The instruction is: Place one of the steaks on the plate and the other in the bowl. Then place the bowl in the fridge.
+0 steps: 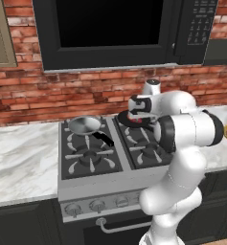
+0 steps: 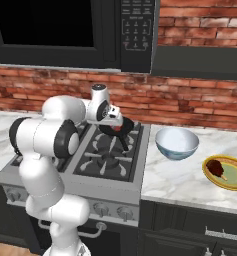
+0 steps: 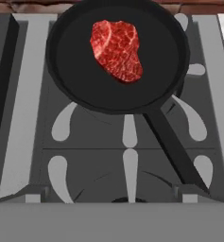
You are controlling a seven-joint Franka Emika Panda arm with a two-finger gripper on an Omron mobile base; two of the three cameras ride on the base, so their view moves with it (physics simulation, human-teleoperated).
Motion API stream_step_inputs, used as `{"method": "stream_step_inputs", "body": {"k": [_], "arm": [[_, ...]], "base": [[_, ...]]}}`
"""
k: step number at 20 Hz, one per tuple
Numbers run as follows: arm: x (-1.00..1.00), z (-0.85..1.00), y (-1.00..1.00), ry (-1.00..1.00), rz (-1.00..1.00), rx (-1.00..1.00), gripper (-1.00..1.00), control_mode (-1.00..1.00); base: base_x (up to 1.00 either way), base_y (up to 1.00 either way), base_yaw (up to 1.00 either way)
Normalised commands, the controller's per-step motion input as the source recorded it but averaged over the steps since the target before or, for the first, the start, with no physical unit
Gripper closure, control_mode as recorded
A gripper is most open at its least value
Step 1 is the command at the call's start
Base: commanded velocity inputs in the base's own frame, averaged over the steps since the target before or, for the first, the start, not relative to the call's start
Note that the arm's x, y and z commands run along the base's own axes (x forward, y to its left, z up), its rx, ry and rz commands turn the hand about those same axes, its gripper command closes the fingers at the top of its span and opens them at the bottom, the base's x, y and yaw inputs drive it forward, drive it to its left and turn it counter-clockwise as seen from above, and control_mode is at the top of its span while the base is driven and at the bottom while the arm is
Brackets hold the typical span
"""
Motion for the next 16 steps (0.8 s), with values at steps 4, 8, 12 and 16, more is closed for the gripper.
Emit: {"method": "stream_step_inputs", "body": {"k": [4,8,12,16], "arm": [[0.43,-0.09,0.0,0.0,0.0,0.0,-1.0,-1.0],[0.4,-0.06,-0.03,0.0,0.01,0.0,-1.0,-1.0],[0.37,-0.11,-0.09,0.0,0.03,0.0,-1.0,-1.0],[0.32,-0.19,-0.05,0.0,0.03,0.0,-1.0,-1.0]], "base": [[0.0,0.0,0.0],[0.0,0.0,0.0],[0.0,0.0,0.0],[0.0,0.0,0.0]]}}
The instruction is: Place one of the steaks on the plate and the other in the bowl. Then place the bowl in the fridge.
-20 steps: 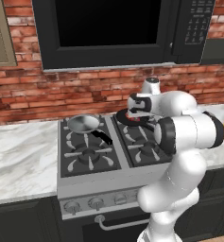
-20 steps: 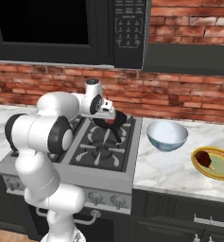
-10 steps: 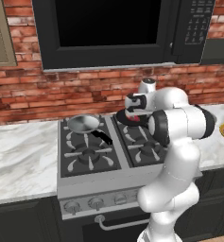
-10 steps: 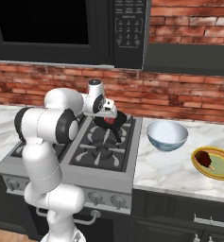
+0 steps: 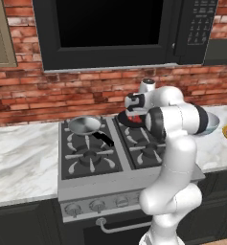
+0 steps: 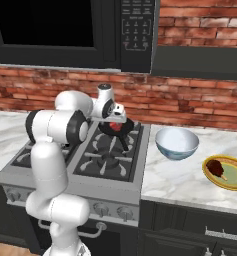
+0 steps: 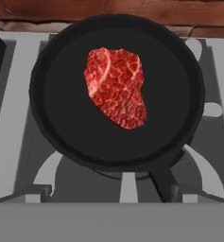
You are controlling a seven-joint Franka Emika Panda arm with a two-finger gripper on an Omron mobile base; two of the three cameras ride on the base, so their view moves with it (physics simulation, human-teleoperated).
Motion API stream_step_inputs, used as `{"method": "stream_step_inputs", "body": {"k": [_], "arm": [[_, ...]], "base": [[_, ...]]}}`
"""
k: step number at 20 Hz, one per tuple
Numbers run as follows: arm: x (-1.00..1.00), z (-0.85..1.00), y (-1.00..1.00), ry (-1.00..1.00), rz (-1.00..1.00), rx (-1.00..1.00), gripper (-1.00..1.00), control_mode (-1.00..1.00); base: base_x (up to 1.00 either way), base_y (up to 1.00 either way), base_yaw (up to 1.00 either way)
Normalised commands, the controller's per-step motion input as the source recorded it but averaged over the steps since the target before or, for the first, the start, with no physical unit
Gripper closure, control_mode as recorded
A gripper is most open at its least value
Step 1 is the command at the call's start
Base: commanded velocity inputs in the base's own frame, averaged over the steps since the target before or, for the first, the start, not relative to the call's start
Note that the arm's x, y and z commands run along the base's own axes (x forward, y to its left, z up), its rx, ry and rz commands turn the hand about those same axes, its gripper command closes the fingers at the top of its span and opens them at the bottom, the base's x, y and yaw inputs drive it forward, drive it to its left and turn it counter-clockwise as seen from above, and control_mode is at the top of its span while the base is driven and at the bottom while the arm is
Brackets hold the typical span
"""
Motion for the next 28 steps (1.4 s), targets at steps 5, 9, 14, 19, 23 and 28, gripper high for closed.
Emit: {"method": "stream_step_inputs", "body": {"k": [5,9,14,19,23,28], "arm": [[0.28,-0.2,-0.06,0.0,0.02,0.0,-1.0,-1.0],[0.27,-0.15,-0.08,0.0,0.03,0.0,-1.0,-1.0],[0.27,-0.15,0.0,0.0,0.03,0.0,-1.0,-1.0],[0.2,-0.14,0.0,0.0,0.03,0.0,-1.0,-1.0],[0.16,-0.19,0.0,0.0,0.03,0.0,-1.0,-1.0],[0.09,-0.19,0.0,0.0,0.03,0.0,-1.0,-1.0]], "base": [[0.0,0.0,0.0],[0.0,0.0,0.0],[0.0,0.0,0.0],[0.0,0.0,0.0],[0.0,0.0,0.0],[0.0,0.0,0.0]]}}
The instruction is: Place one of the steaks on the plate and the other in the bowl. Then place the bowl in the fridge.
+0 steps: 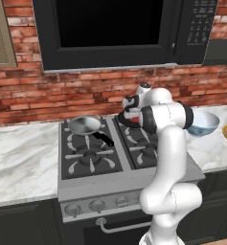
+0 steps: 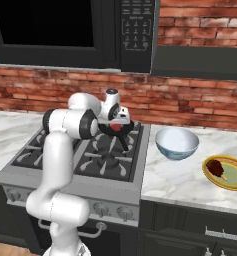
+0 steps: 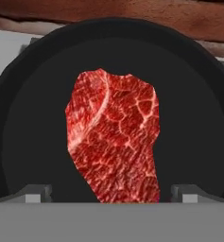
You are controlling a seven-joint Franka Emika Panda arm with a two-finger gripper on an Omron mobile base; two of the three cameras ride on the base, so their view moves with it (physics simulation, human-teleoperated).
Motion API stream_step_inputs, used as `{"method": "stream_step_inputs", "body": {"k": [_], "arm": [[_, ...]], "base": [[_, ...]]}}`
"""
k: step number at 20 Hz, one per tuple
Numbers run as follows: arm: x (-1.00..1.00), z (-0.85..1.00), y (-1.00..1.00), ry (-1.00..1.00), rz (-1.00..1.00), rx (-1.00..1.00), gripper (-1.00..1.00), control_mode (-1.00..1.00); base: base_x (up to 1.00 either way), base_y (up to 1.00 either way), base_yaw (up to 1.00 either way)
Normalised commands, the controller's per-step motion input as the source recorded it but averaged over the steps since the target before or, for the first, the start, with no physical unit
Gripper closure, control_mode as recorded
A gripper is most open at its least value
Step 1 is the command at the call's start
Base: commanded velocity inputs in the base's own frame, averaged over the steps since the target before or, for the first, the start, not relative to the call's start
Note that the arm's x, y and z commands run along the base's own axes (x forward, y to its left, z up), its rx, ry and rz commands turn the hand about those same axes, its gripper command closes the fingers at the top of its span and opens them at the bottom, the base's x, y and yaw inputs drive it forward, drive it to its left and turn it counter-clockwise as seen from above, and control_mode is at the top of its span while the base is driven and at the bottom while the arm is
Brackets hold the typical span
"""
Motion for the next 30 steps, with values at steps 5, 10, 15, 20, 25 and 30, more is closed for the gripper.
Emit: {"method": "stream_step_inputs", "body": {"k": [5,10,15,20,25,30], "arm": [[0.15,-0.29,0.0,0.0,0.03,0.0,-1.0,-1.0],[0.21,-0.37,0.0,0.0,0.03,-0.01,-1.0,-1.0],[0.23,-0.34,0.0,-0.01,0.03,-0.01,-1.0,-1.0],[0.04,-0.35,0.01,0.0,0.03,0.0,1.0,-1.0],[-0.02,-0.34,0.0,-0.07,0.05,-0.01,1.0,-1.0],[-0.27,0.06,0.0,-0.16,0.01,-0.02,1.0,-1.0]], "base": [[0.0,0.0,0.0],[0.0,0.0,0.0],[0.0,0.0,0.0],[0.0,0.0,0.0],[0.0,0.0,0.0],[0.0,0.0,0.0]]}}
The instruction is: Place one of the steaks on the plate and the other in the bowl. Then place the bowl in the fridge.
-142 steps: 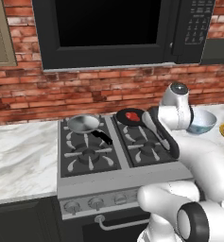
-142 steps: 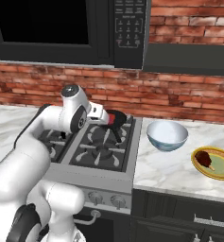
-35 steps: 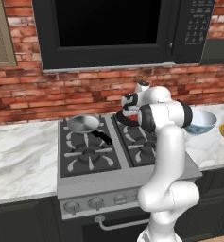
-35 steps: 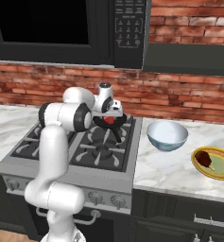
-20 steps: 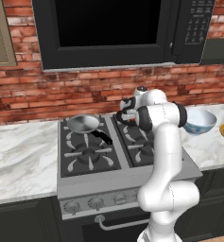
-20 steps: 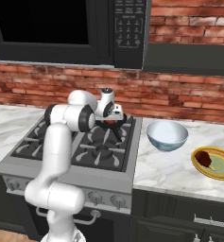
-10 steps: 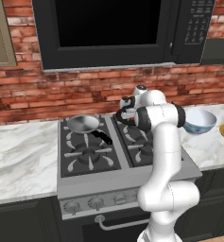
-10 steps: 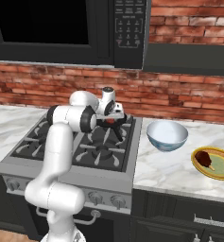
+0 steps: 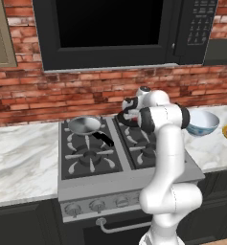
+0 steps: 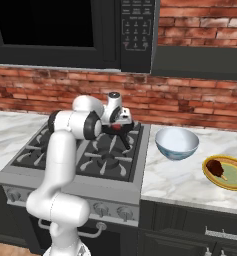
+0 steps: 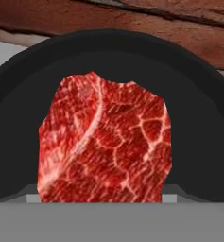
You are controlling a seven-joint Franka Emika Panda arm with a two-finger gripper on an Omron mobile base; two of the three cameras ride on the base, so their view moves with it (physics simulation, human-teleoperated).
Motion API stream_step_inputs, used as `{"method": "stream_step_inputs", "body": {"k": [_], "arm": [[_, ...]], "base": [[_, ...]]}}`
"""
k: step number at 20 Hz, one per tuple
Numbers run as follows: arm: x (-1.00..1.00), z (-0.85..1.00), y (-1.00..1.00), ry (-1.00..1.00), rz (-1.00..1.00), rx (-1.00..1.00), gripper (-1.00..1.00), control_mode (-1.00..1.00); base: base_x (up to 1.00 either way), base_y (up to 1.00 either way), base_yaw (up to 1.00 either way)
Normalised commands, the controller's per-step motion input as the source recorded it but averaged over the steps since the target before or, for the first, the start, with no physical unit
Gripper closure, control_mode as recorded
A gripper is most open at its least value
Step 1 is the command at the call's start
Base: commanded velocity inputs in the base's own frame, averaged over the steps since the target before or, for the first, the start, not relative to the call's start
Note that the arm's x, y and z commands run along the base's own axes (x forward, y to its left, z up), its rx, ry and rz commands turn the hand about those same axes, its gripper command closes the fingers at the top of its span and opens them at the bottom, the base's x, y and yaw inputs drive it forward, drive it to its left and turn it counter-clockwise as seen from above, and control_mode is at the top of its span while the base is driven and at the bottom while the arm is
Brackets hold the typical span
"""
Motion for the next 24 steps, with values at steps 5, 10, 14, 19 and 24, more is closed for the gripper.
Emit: {"method": "stream_step_inputs", "body": {"k": [5,10,14,19,24], "arm": [[-0.26,0.36,-0.03,-0.13,0.0,0.0,1.0,-1.0],[-0.34,0.31,-0.06,-0.16,0.0,0.0,1.0,-1.0],[-0.33,0.5,0.0,-0.13,0.0,0.0,1.0,-1.0],[-0.49,0.54,-0.03,-0.02,0.0,0.0,1.0,-1.0],[-0.72,0.47,-0.15,0.0,-0.05,0.0,1.0,-1.0]], "base": [[0.0,0.0,0.0],[0.0,0.0,0.0],[0.0,0.0,0.0],[0.0,0.0,0.0],[0.0,0.0,0.0]]}}
